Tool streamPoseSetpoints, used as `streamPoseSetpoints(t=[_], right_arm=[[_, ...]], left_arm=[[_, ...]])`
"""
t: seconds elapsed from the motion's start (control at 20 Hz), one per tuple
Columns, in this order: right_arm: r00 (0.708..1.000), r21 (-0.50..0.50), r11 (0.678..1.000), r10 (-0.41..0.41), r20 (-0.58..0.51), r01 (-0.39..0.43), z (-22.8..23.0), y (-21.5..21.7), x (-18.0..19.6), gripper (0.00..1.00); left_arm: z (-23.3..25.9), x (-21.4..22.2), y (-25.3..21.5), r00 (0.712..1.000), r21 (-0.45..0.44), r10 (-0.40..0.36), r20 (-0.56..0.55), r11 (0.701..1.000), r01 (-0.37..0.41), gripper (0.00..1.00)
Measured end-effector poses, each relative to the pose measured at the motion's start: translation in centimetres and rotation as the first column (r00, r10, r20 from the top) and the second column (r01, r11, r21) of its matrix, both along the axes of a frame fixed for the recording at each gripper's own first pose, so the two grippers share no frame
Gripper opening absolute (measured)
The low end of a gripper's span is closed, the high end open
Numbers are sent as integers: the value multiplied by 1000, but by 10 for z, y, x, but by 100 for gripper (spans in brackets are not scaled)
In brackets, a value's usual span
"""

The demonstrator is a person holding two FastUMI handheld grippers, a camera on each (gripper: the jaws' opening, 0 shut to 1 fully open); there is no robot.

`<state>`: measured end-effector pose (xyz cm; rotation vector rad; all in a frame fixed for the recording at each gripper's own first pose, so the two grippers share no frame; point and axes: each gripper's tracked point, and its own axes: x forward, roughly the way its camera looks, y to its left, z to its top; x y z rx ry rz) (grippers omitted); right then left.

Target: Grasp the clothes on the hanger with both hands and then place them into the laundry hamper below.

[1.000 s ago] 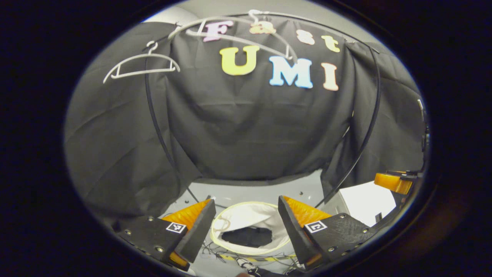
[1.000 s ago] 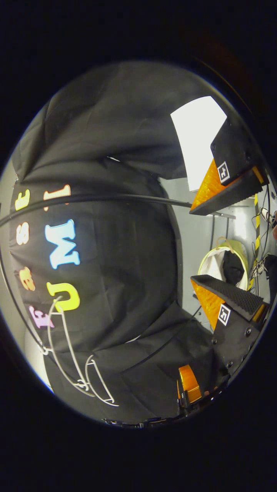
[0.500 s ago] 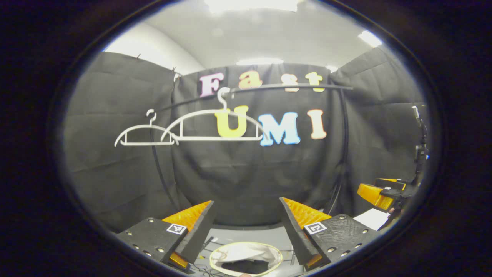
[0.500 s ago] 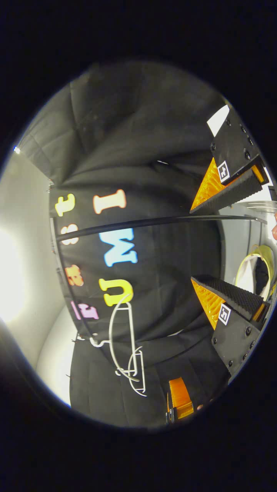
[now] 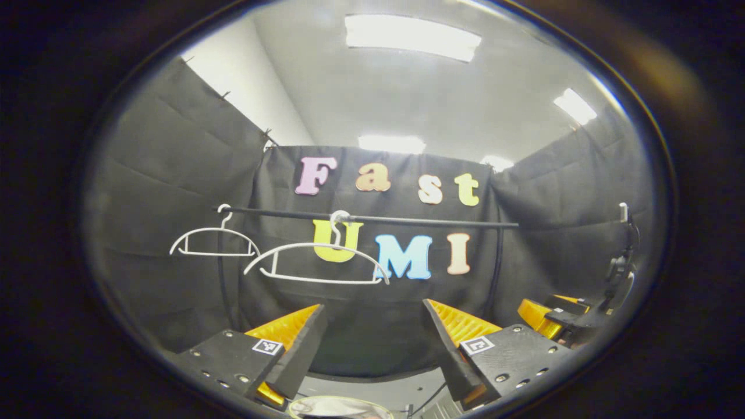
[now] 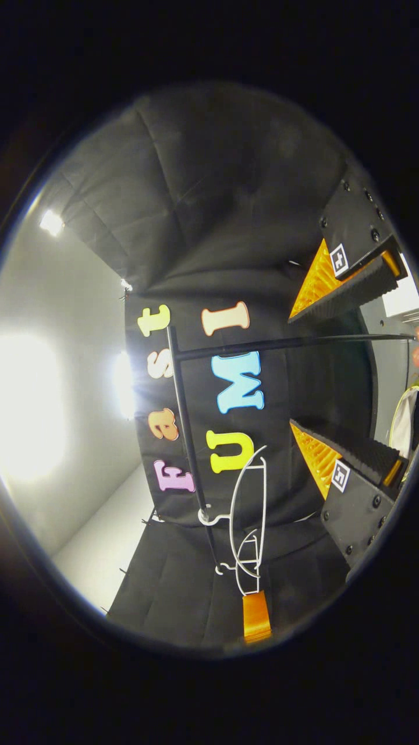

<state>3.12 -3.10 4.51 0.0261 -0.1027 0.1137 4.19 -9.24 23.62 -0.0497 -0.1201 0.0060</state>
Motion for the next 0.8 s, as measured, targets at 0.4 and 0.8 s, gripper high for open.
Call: streamPoseSetpoints(t=[0.4,0.8], right_arm=[[997,-26,997,-71,-4,71,-22,1,-6,93],[996,-54,995,-86,4,86,-23,18,-5,93]], left_arm=[[-31,-19,73,995,-9,95,-16,995,-95,94],[-48,-38,95,993,16,116,-38,993,-115,94]])
